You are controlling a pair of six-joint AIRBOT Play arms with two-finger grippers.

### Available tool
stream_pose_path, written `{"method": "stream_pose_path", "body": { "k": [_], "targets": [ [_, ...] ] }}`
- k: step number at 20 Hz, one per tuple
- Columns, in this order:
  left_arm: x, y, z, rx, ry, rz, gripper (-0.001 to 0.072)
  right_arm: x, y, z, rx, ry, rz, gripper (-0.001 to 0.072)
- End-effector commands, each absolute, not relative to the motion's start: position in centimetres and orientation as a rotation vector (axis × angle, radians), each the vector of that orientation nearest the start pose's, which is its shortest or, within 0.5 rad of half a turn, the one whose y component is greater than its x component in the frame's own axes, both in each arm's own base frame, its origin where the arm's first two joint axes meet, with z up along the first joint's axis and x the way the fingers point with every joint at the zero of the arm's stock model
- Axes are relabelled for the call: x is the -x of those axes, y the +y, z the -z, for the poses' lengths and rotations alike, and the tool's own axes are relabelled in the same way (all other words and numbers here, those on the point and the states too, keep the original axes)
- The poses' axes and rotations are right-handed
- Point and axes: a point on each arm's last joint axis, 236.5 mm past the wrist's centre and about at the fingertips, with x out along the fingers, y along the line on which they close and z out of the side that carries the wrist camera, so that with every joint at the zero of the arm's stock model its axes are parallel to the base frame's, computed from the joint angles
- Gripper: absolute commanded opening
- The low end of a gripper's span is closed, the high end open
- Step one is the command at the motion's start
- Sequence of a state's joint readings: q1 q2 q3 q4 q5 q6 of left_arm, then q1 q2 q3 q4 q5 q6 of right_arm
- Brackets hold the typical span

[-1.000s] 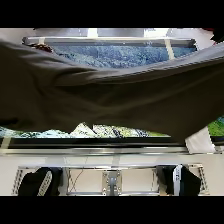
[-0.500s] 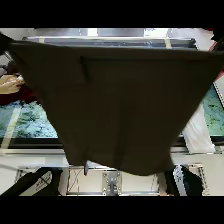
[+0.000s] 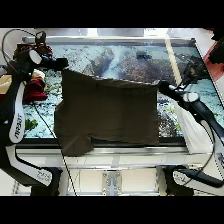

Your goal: Fold the shirts.

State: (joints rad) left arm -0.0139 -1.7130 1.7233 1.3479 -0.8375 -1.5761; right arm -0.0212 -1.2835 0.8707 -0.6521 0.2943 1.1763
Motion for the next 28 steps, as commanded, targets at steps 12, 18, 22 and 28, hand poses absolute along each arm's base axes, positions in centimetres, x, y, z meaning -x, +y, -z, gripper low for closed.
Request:
{"method": "stream_pose_path", "body": {
  "k": [12,18,22,28],
  "targets": [
    [-53.2,-0.6,-4.7,-0.069,1.113,0.059,0.0009,-52.6,5.5,-8.3,-0.429,0.718,-0.183,0.0037],
    [-46.6,-2.7,0.4,-0.031,1.385,0.152,0.0009,-46.4,6.8,0.7,-0.272,1.025,-0.136,0.0038],
    [-42.0,-2.5,3.4,-0.037,1.448,0.146,0.0009,-44.6,6.5,3.4,-0.274,1.089,-0.124,0.0037],
    [-39.9,-1.6,7.7,-0.017,1.476,0.087,0.0009,-42.8,6.5,5.5,-0.278,1.153,-0.117,0.0037]
  ]
}}
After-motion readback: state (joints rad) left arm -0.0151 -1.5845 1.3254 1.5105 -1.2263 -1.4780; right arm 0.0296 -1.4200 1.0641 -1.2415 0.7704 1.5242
